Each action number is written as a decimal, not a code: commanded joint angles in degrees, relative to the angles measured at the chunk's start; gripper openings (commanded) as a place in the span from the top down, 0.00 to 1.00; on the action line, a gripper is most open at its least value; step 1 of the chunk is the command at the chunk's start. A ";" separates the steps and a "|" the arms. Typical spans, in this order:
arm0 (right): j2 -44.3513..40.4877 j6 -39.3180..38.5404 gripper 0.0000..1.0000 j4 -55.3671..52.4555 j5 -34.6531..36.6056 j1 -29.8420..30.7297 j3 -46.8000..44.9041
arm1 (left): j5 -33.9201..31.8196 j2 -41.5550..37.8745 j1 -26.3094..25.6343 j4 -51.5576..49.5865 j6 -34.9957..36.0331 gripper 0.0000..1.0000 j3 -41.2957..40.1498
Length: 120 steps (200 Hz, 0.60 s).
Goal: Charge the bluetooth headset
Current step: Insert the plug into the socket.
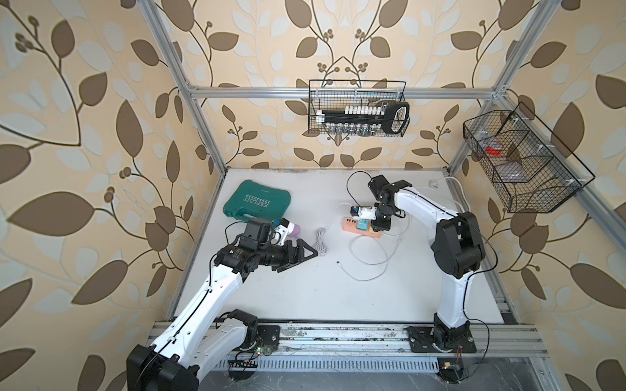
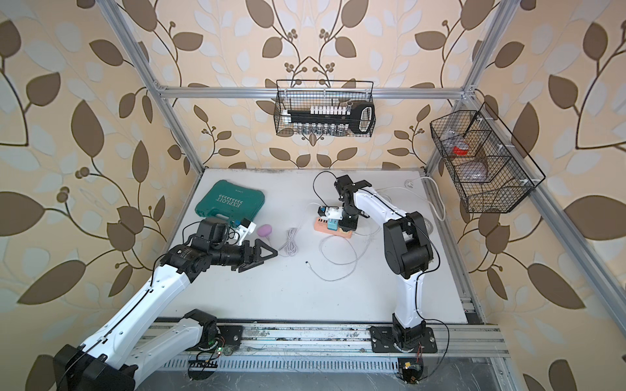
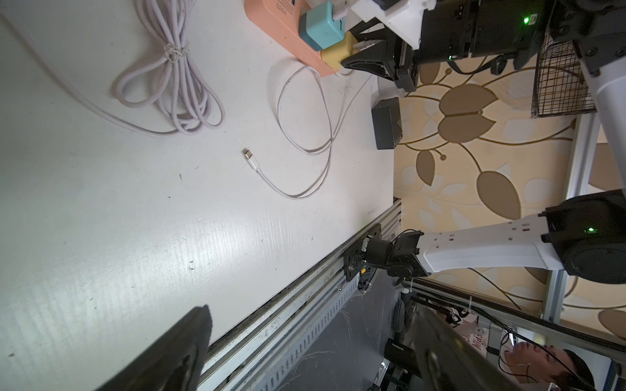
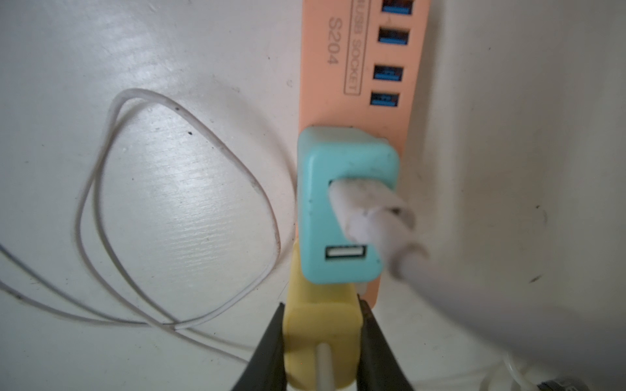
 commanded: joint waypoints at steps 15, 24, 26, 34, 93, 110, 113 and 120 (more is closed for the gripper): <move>4.52 1.07 0.82 0.79 -1.94 0.07 -3.57 | 0.24 0.36 0.18 -0.07 0.46 0.05 1.50; 4.00 1.55 0.82 1.35 -2.19 -0.02 -3.82 | 0.12 0.39 0.16 -0.20 0.44 0.05 1.58; 3.91 1.60 0.82 1.36 -2.31 -0.05 -3.77 | 0.14 0.38 0.14 -0.23 0.45 0.05 1.58; 3.28 1.75 0.81 1.67 -2.48 -0.18 -3.91 | 0.02 0.30 0.19 -0.41 0.44 0.05 1.67; -1.18 2.98 0.64 3.85 -2.51 -0.85 -3.22 | -0.63 -0.14 0.15 -0.77 -0.09 0.05 2.37; -2.06 3.12 0.61 4.13 -2.41 -0.85 -2.91 | -0.82 -0.30 0.18 -0.95 -0.21 0.05 2.46; -2.18 3.11 0.61 4.07 -2.41 -0.89 -2.82 | -0.80 -0.40 0.17 -0.95 -0.28 0.05 2.46; -2.51 3.11 0.61 4.23 -2.20 -0.94 -2.68 | -0.82 -0.49 0.12 -1.04 -0.25 0.05 2.54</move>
